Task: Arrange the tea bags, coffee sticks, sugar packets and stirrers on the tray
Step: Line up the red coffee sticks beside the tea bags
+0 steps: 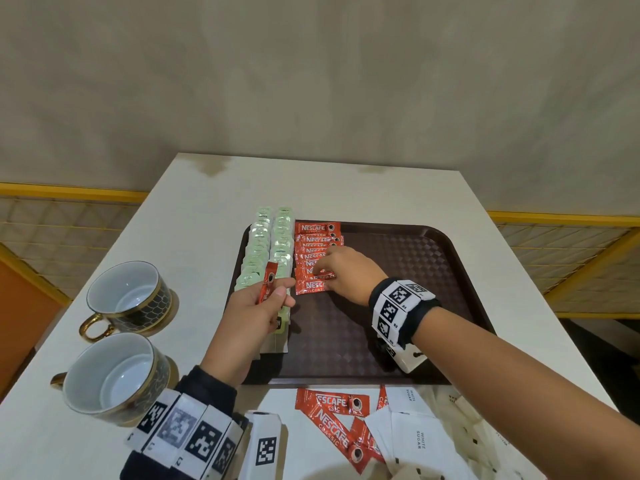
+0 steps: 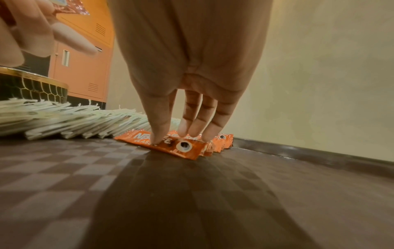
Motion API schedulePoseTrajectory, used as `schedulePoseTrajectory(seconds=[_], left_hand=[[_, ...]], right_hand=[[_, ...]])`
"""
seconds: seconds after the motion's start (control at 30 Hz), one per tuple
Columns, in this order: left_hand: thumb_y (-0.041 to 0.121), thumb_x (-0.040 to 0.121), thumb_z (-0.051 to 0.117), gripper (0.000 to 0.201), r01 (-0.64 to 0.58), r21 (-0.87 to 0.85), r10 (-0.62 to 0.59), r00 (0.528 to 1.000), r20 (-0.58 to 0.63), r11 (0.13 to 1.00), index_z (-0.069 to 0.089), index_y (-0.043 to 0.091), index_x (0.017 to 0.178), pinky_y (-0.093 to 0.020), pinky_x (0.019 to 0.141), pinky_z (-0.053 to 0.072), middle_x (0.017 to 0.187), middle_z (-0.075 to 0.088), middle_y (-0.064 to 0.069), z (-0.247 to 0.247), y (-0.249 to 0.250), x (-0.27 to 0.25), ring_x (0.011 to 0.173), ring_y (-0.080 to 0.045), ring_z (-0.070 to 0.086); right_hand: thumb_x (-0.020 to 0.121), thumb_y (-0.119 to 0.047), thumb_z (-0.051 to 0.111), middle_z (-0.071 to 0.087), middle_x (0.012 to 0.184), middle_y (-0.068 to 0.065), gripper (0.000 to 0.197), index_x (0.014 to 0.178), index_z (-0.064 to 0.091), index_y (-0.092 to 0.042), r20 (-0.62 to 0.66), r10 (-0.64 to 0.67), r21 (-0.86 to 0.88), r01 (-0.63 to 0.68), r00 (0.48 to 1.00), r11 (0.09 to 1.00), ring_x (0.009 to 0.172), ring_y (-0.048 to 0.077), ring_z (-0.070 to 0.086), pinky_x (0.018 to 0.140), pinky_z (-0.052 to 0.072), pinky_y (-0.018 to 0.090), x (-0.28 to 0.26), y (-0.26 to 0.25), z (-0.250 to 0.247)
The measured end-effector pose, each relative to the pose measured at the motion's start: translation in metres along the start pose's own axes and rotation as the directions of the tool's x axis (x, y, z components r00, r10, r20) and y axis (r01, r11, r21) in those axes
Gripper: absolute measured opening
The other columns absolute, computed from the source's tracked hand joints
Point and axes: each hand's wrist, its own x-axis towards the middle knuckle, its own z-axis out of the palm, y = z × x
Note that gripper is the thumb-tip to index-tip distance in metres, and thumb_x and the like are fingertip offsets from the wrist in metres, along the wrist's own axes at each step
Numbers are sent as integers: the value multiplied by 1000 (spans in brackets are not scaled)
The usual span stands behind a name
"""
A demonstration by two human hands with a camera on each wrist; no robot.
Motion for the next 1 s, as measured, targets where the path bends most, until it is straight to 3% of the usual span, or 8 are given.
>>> schedulePoseTrajectory(seconds=[0.23, 0.3, 0.4, 0.5, 0.57, 0.77, 0.83, 1.0], left_hand=[[19, 99, 48, 20, -9, -8, 8, 1000, -6, 1000, 68, 23, 99, -56, 107, 31, 80, 59, 4, -1, -3, 1, 64, -11, 51], [20, 99, 48, 20, -8, -11, 8, 1000, 2, 1000, 68, 23, 97, -56, 108, 29, 82, 59, 4, -3, -5, 3, 93, -42, 57], [20, 99, 48, 20, -6, -32, 7, 1000, 5, 999, 68, 21, 95, -56, 108, 29, 84, 59, 5, -3, -5, 3, 123, -49, 41], [21, 99, 49, 21, -6, -20, 6, 1000, 5, 1000, 68, 17, 94, -57, 107, 33, 87, 59, 3, -6, -7, 2, 94, -42, 55], [21, 99, 49, 21, -11, -31, 11, 1000, -2, 999, 68, 17, 92, -58, 104, 37, 90, 59, 2, -9, -8, 3, 68, -15, 49], [23, 99, 49, 19, -28, -71, 28, 1000, -5, 997, 67, 19, 97, -28, 63, 55, 87, 60, 2, -15, -11, 7, 60, -6, 47], [27, 98, 49, 19, -29, -82, 29, 1000, -8, 996, 66, 19, 99, -11, 46, 40, 86, 60, 1, -16, -13, 10, 56, -5, 46], [39, 99, 43, 38, 91, -325, -81, 996, 45, 941, 57, 9, 120, -15, 40, 33, 81, 58, -2, -21, -14, 16, 52, -7, 38]], right_hand=[[92, -14, 61, 54, 113, 4, 35, 125, 65, -25, 38, -55, -41, 57, 998, 998, 112, 27, 52, 89, 48, 40, -4, -5, 3], [93, -11, 60, 54, 115, 5, 37, 126, 64, -26, 43, -54, -40, 55, 998, 998, 112, 28, 52, 90, 48, 41, -4, -5, 4], [94, -10, 59, 54, 114, 5, 38, 128, 63, -27, 45, -66, -49, 68, 997, 996, 112, 27, 52, 90, 47, 42, -3, -4, 4], [93, -13, 60, 54, 110, 4, 37, 126, 64, -28, 32, -80, -47, 81, 996, 996, 109, 26, 53, 86, 47, 38, -3, -2, 4], [92, -14, 62, 55, 108, 3, 36, 126, 65, -26, 13, -79, -29, 80, 997, 996, 107, 24, 54, 85, 45, 35, -4, 0, 2], [93, -16, 61, 57, 116, 3, 31, 123, 67, -25, 33, -80, -47, 81, 996, 996, 110, 26, 55, 90, 46, 37, -6, -2, 3], [94, -15, 60, 57, 119, 3, 33, 124, 66, -26, 37, -78, -57, 80, 996, 995, 113, 27, 54, 91, 45, 36, -5, -3, 4], [92, -15, 62, 58, 118, 5, 33, 124, 66, -24, 44, -70, -43, 72, 997, 996, 112, 28, 55, 91, 44, 37, -3, -5, 4]])
